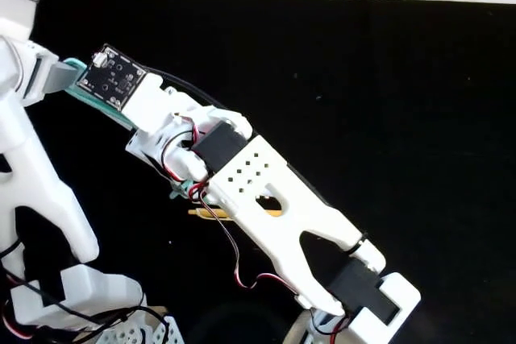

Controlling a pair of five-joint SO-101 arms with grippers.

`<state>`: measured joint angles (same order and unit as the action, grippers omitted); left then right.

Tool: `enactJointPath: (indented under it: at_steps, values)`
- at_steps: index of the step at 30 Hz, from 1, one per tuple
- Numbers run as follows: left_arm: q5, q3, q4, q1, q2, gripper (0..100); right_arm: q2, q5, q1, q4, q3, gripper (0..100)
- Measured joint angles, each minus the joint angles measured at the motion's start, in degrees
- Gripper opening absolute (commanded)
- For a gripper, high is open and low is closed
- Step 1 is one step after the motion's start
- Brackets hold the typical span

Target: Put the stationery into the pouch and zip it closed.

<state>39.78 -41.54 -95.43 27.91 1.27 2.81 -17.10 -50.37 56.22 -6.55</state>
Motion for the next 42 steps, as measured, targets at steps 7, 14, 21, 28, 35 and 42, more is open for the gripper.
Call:
enactJointPath:
  at_steps: [7,14,21,28,35,42]
  values:
    - [6.5,0.2,-0.1,-5.5,-0.7,5,0.0,0.0,0.2,-0.4,-0.2,0.6]
    - [11.4,0.6,-3.1,-5.8,-1.2,1,0.8,0.0,0.2,-0.6,-0.4,0.6]
    - [10.1,0.5,-3.4,-5.8,-1.2,1,0.8,0.0,0.1,-0.6,-0.4,2.3]
    - [1.1,0.5,-3.3,-5.8,-1.2,1,0.8,0.0,0.0,0.1,-0.2,15.0]
    - [-3.6,0.4,-3.3,-5.3,-1.2,1,0.8,0.0,0.0,0.2,-0.5,15.0]
    - [-10.1,0.4,-3.4,-5.4,-1.2,1,0.8,0.0,2.5,0.2,-6.3,15.0]
